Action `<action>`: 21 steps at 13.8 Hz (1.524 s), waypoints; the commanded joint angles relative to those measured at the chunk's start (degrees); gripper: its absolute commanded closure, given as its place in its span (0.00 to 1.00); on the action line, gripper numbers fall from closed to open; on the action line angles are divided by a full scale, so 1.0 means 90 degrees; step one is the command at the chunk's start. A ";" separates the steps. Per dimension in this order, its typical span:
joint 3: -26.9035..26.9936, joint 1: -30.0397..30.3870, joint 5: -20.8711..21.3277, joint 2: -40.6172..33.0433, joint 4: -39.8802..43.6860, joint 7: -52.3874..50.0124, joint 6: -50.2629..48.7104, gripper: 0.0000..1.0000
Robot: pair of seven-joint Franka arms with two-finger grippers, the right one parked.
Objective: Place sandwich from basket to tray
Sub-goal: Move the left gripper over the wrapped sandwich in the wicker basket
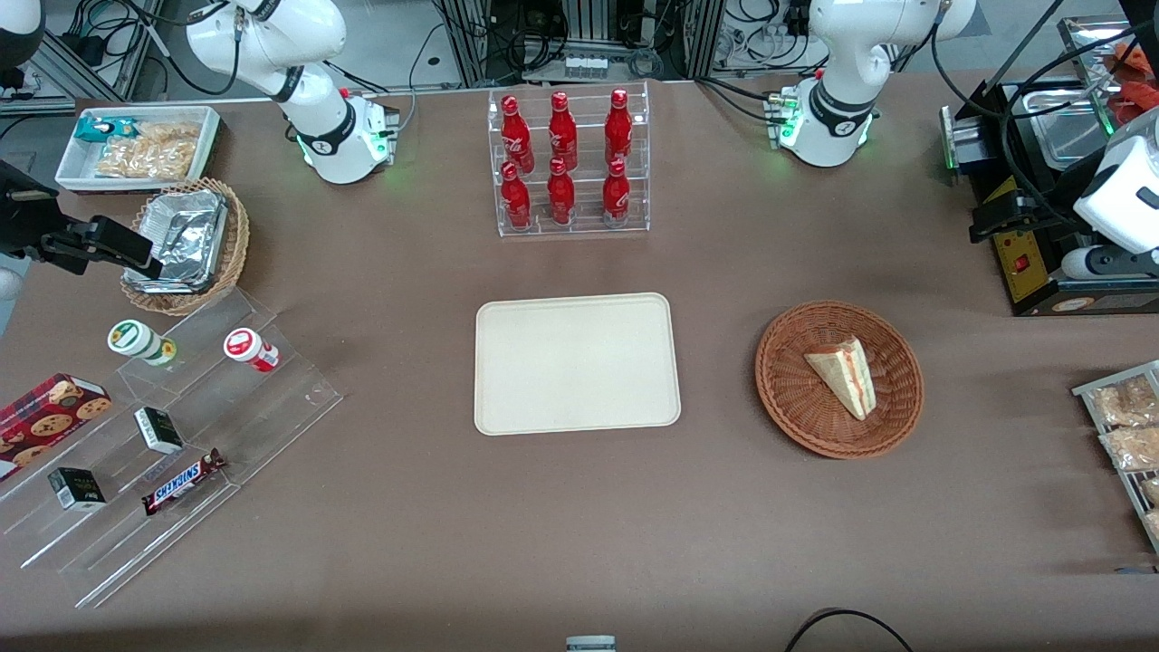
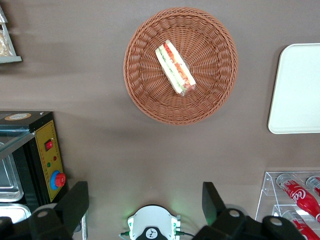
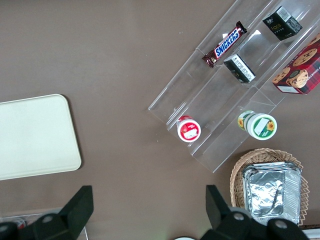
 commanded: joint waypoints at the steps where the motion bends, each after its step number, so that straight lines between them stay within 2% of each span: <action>1: -0.0040 -0.0055 -0.0006 0.0050 0.0155 -0.0068 -0.0078 0.00; 8: -0.0236 -0.0173 0.0023 0.0342 -0.0538 -0.0058 0.0126 0.00; 18: -0.0236 -0.0251 0.0043 0.0411 -0.3066 -0.0039 0.3503 0.00; 21: -0.0236 -0.0251 0.0043 0.0431 -0.3507 -0.0068 0.4208 0.00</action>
